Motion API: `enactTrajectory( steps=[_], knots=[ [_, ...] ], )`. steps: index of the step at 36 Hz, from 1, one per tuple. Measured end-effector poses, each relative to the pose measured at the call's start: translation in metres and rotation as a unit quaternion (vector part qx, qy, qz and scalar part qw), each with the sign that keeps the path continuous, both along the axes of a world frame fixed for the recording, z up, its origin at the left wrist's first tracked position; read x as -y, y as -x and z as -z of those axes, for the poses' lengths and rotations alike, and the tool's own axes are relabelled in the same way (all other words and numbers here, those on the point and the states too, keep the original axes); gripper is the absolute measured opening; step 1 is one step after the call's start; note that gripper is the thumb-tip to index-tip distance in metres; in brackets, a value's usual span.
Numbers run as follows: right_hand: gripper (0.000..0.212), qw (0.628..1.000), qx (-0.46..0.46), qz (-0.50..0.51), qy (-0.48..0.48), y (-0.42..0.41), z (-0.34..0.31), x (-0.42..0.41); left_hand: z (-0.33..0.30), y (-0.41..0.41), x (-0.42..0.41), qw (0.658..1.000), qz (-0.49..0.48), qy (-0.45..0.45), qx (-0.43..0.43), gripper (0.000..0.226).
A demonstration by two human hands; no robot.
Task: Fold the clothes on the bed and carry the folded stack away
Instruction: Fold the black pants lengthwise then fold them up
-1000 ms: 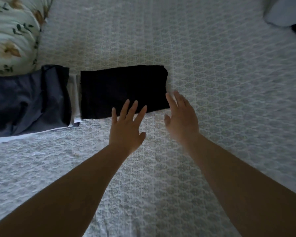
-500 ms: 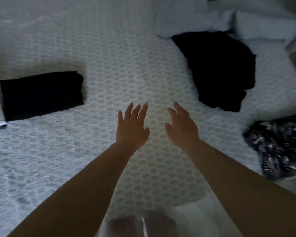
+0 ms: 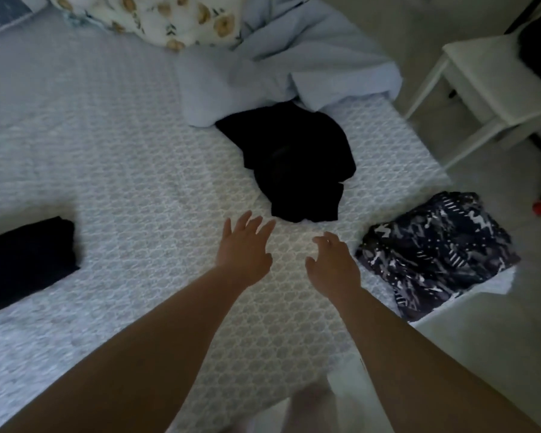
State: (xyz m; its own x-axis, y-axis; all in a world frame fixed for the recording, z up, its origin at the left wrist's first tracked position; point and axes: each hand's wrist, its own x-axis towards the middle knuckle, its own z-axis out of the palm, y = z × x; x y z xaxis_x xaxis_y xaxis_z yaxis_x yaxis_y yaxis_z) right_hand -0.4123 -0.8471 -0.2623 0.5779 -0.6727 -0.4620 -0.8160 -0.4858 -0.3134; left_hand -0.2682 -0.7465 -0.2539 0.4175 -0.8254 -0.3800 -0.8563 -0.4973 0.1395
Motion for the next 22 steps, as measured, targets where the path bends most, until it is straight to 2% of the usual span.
enactTrajectory(
  steps=[11, 17, 22],
  knots=[
    [0.051, 0.998, -0.006, -0.06, -0.017, 0.005, 0.06, 0.121, 0.069, 0.0, 0.125, 0.999, -0.043, -0.017, 0.005, 0.07],
    [0.048, 0.996, 0.019, -0.08, -0.037, -0.007, 0.101, 0.156, 0.109, -0.012, 0.169, 0.979, -0.194, 0.06, -0.015, 0.092],
    [0.047, 0.994, 0.044, -0.081, -0.053, -0.011, 0.124, 0.17, 0.135, -0.029, 0.194, 0.982, -0.182, 0.03, -0.041, 0.1]
  ],
)
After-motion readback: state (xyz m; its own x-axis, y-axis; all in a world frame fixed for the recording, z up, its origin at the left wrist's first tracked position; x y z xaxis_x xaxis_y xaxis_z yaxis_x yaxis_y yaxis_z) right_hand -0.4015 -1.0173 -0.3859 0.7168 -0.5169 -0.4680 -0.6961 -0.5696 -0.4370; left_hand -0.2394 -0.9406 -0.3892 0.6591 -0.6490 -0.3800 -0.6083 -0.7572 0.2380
